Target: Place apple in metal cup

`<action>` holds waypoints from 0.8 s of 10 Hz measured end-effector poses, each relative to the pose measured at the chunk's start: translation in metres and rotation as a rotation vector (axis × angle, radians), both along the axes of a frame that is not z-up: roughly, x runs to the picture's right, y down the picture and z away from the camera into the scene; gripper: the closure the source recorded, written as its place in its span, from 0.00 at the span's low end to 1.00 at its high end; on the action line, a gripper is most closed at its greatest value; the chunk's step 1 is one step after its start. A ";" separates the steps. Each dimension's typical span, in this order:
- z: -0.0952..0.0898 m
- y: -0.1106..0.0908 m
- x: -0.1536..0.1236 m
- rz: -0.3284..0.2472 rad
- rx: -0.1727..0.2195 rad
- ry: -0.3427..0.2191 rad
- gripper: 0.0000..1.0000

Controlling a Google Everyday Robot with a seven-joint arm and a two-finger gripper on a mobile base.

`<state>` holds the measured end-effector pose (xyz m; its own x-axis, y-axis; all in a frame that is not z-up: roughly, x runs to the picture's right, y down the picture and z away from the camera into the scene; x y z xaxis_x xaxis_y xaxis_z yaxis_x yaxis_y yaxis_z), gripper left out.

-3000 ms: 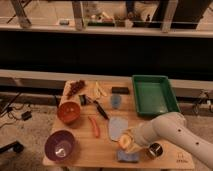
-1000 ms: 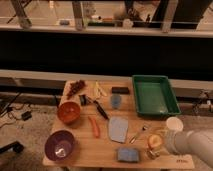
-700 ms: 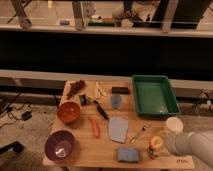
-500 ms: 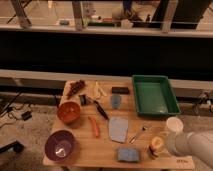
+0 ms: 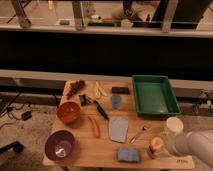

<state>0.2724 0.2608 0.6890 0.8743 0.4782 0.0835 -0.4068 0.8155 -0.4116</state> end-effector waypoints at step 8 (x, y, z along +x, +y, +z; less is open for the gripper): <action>0.000 0.000 0.000 0.000 0.000 -0.001 0.20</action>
